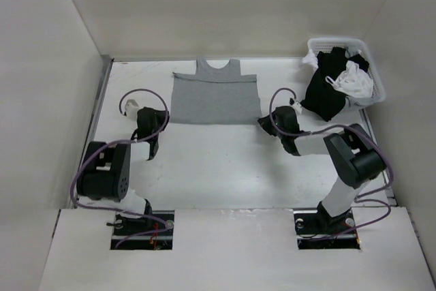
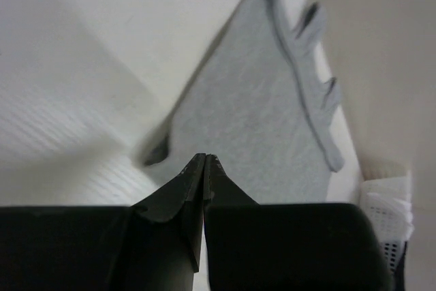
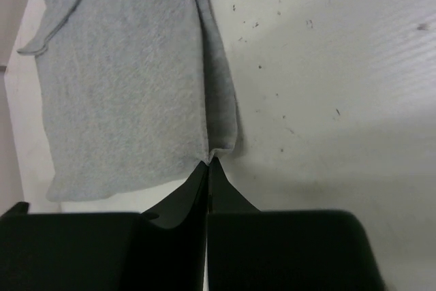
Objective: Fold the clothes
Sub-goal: Fold the tank top
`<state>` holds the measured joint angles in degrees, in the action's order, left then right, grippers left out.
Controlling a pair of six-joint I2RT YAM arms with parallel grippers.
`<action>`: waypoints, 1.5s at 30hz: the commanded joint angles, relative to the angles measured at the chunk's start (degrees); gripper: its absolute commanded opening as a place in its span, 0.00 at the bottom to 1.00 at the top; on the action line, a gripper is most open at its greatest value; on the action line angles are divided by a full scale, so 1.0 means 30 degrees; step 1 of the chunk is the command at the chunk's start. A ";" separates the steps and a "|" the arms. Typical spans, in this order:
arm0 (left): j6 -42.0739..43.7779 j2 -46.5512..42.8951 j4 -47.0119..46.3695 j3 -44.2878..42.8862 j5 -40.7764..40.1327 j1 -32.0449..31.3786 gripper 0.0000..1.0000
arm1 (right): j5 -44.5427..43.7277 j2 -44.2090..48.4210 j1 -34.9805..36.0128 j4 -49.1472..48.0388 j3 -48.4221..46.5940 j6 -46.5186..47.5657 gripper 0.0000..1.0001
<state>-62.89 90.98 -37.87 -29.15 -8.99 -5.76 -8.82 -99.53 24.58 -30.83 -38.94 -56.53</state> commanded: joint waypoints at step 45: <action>0.0251 0.2458 -0.1205 -0.0071 0.0069 -0.1405 0.01 | -0.0341 0.5020 0.0787 -0.0417 0.5831 0.0622 0.50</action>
<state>-62.17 98.67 -40.32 -28.95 -7.31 -9.47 -8.78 -85.78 26.76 -31.83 -22.70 -54.87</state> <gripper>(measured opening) 0.020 0.486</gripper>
